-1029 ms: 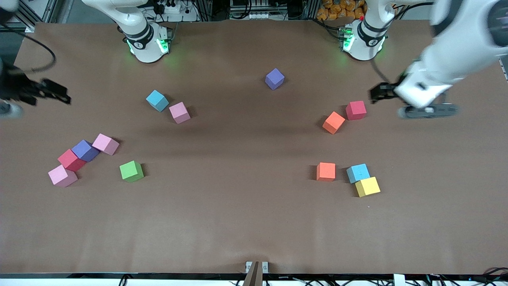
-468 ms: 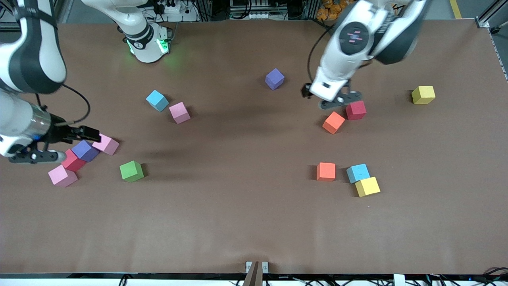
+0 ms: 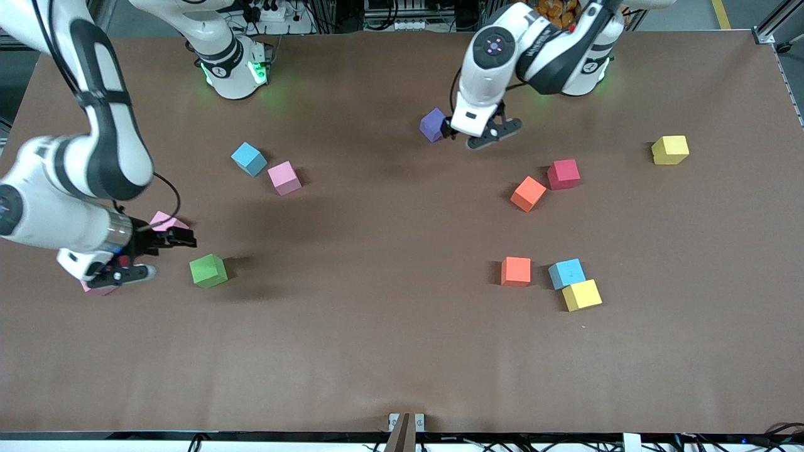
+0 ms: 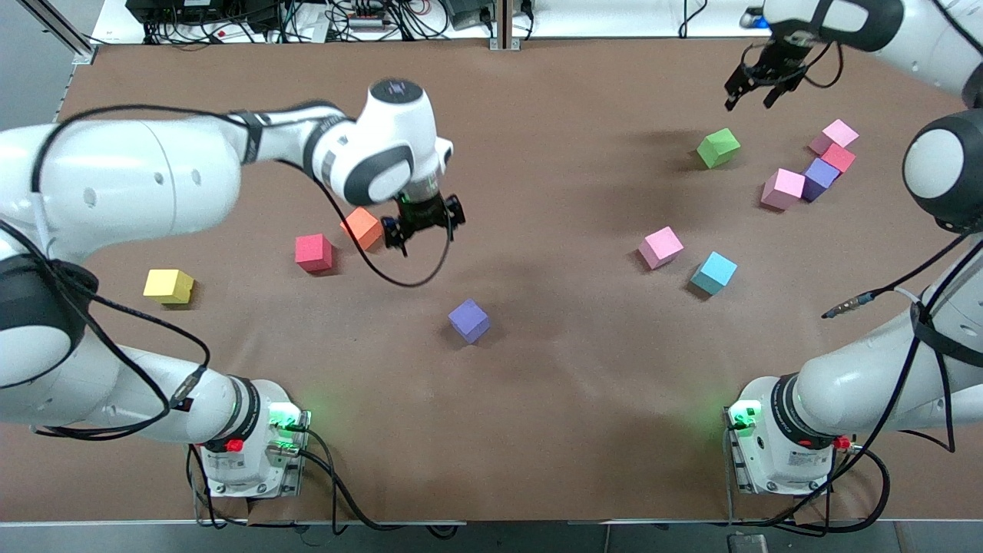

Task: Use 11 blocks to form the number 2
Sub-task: 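Lift the green cube with the right gripper while the left gripper lifts the purple cube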

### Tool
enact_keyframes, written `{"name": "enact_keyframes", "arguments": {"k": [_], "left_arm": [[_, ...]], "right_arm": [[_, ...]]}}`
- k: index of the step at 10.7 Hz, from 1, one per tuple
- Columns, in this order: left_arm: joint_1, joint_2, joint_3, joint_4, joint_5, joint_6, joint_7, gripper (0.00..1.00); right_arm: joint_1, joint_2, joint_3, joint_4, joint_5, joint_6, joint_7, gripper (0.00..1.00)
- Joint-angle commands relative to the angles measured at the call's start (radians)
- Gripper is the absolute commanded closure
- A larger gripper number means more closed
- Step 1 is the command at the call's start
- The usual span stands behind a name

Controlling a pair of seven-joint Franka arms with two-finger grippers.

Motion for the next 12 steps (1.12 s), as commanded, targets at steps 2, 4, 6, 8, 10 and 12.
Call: {"name": "enact_keyframes", "arguments": {"k": [2, 4, 6, 8, 10, 12], "left_arm": [[-0.033, 0.062, -0.079, -0.06, -0.025, 0.151, -0.207, 0.0], [-0.039, 0.124, -0.081, -0.063, -0.024, 0.194, -0.285, 0.0], [-0.039, 0.157, -0.079, -0.073, -0.025, 0.252, -0.305, 0.0], [-0.042, 0.19, -0.079, -0.073, -0.025, 0.297, -0.317, 0.0], [-0.061, 0.222, -0.077, -0.077, -0.025, 0.332, -0.322, 0.0], [-0.075, 0.246, -0.074, -0.084, -0.025, 0.352, -0.322, 0.0]], "right_arm": [[-0.008, 0.079, 0.002, -0.049, 0.044, 0.163, -0.183, 0.0], [-0.003, 0.124, 0.003, -0.06, 0.044, 0.254, -0.233, 0.0], [-0.006, 0.167, 0.003, -0.066, 0.07, 0.308, -0.259, 0.0], [-0.009, 0.199, 0.003, -0.068, 0.136, 0.323, -0.314, 0.0], [-0.009, 0.216, 0.002, -0.068, 0.158, 0.323, -0.319, 0.0], [-0.008, 0.216, 0.002, -0.066, 0.156, 0.313, -0.322, 0.4]]}}
